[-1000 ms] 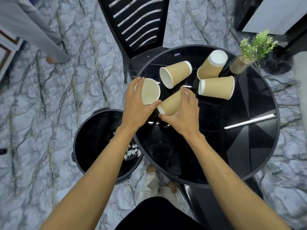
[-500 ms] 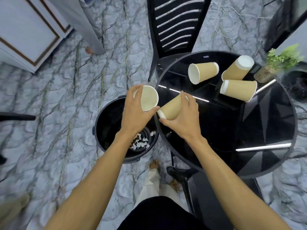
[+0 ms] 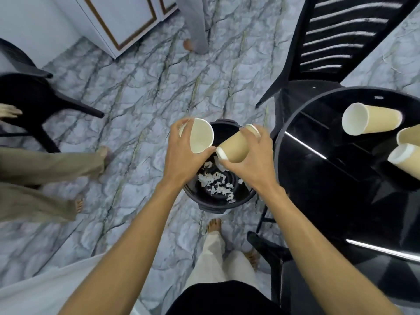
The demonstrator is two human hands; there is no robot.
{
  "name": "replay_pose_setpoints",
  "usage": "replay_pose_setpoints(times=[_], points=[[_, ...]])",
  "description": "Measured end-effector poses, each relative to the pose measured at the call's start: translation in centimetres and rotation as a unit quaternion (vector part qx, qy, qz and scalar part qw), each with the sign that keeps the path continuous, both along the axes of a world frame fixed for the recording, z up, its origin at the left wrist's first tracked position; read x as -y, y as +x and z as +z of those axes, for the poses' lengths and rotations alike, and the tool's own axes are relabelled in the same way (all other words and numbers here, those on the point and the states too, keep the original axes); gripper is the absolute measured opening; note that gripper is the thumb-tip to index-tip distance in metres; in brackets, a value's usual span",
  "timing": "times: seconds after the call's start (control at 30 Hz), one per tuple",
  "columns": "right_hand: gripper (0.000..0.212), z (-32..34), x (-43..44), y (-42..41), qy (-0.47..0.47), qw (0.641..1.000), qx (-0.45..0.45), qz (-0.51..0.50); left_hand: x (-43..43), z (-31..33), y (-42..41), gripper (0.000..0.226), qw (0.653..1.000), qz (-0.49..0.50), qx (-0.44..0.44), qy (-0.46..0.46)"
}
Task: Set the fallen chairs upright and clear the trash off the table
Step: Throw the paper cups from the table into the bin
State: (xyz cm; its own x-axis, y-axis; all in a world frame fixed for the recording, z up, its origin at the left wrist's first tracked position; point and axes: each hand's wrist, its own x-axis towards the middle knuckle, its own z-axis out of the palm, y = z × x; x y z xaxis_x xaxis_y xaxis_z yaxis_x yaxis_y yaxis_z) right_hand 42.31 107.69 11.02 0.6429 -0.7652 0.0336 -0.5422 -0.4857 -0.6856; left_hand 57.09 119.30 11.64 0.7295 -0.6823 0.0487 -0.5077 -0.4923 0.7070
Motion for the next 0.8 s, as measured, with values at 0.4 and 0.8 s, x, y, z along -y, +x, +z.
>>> replay_pose_setpoints(times=[0.4,0.8], points=[[0.069,-9.0,2.7,6.6,-0.012,1.000,-0.018,-0.010,0.9,-10.3,5.8,0.087,0.998,0.023,-0.049,0.038],[0.059,-20.6,1.0,3.9,0.150,0.943,-0.294,0.052,-1.8,-21.7,4.7,0.081,0.913,-0.133,-0.166,0.348]])
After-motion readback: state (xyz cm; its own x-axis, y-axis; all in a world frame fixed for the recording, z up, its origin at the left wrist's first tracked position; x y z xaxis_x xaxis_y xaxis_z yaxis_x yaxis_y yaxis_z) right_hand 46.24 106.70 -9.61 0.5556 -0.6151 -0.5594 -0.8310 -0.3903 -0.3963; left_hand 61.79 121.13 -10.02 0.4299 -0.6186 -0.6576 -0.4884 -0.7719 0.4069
